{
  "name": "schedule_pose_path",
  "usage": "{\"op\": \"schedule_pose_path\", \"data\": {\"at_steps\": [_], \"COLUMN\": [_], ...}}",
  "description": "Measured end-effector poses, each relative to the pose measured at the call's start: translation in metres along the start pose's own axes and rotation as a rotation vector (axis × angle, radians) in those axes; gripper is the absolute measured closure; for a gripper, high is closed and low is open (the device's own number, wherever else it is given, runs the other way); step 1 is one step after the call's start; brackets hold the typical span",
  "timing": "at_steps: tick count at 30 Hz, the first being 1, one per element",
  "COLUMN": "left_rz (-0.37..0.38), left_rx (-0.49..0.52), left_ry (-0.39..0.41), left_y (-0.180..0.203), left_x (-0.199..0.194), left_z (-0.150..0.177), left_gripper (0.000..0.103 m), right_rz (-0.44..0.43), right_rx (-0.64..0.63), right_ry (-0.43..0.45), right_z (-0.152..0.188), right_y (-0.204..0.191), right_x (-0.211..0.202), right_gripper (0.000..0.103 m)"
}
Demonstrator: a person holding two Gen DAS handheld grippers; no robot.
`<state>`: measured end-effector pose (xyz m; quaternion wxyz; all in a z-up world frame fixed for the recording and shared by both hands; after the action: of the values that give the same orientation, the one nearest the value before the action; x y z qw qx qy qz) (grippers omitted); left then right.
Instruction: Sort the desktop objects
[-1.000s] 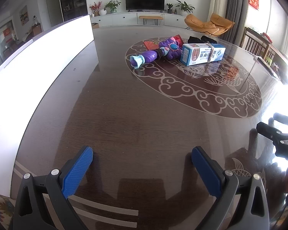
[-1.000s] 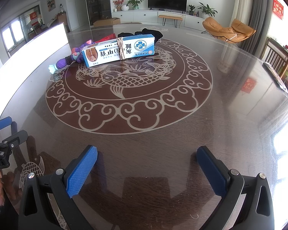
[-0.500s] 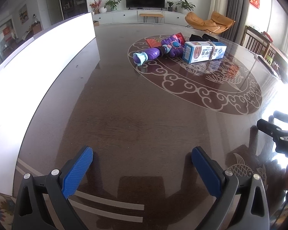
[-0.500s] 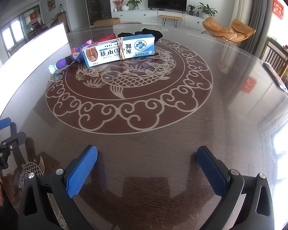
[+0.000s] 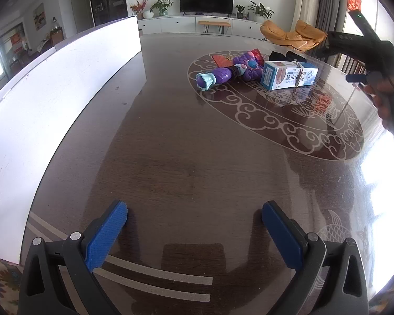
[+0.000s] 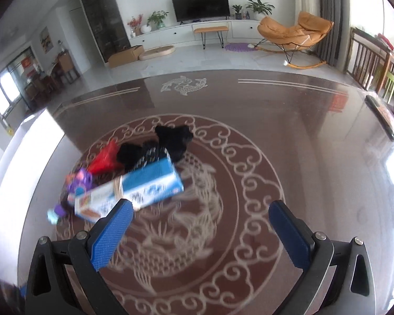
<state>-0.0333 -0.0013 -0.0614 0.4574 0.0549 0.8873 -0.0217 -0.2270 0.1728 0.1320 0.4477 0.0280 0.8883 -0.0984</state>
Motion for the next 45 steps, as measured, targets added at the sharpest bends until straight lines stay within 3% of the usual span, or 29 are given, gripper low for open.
{"op": "schedule_pose_path", "data": {"at_steps": [3, 5, 7, 10, 12, 13, 19, 23, 28, 35, 38, 45], "left_rz": [0.000, -0.002, -0.002, -0.001, -0.004, -0.006, -0.007, 0.027, 0.029, 0.003, 0.008, 0.004], "left_rx": [-0.001, -0.003, -0.002, -0.003, -0.006, -0.009, -0.014, -0.040, -0.047, 0.006, -0.002, 0.005], "left_ry": [0.005, 0.006, 0.003, -0.003, -0.006, -0.007, -0.019, -0.015, -0.005, -0.008, -0.007, -0.003], "left_y": [0.000, 0.000, 0.000, -0.001, 0.000, 0.000, 0.000, -0.003, -0.002, 0.008, 0.007, 0.008], "left_x": [0.000, 0.000, 0.000, 0.000, 0.000, 0.000, -0.002, -0.010, -0.011, -0.007, -0.006, -0.004], "left_z": [0.001, 0.001, 0.001, 0.000, 0.000, 0.000, 0.002, 0.007, 0.009, 0.008, 0.006, 0.008], "left_gripper": [0.000, 0.000, 0.000, 0.000, 0.000, 0.000, 0.000, 0.000, 0.000, 0.000, 0.000, 0.000], "right_rz": [-0.026, -0.051, -0.133, -0.291, -0.457, -0.491, -0.398, -0.508, -0.286, -0.081, -0.044, -0.065], "right_rx": [0.097, 0.109, 0.082, -0.064, -0.200, -0.246, -0.271, -0.128, -0.092, -0.360, -0.439, -0.499], "right_ry": [-0.042, -0.095, -0.160, -0.223, -0.328, -0.353, -0.213, -0.328, -0.383, -0.364, -0.346, -0.348], "right_z": [-0.031, -0.035, -0.026, 0.004, 0.029, 0.038, 0.017, 0.001, 0.006, 0.013, 0.017, 0.022], "right_y": [-0.007, -0.020, -0.041, -0.081, -0.104, -0.110, -0.118, -0.144, -0.186, -0.244, -0.247, -0.223], "right_x": [0.036, 0.059, 0.075, 0.069, 0.054, 0.044, 0.015, 0.054, 0.083, 0.094, 0.092, 0.078], "right_gripper": [0.000, 0.000, 0.001, 0.003, 0.006, 0.006, 0.004, 0.004, 0.001, 0.001, 0.002, 0.002]}}
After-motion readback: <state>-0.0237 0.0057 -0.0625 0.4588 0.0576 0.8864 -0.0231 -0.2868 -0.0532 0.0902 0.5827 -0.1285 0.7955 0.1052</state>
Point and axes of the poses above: each gripper's, at about its wrist camera, not at the fingertips, and x roughly the way its jaws point, y to its right, z to its underside, the point moved 2 cm from there along x, roughly the way its jaws point, and after that the axes turned 1 degree about z, right-handed, at the moved point
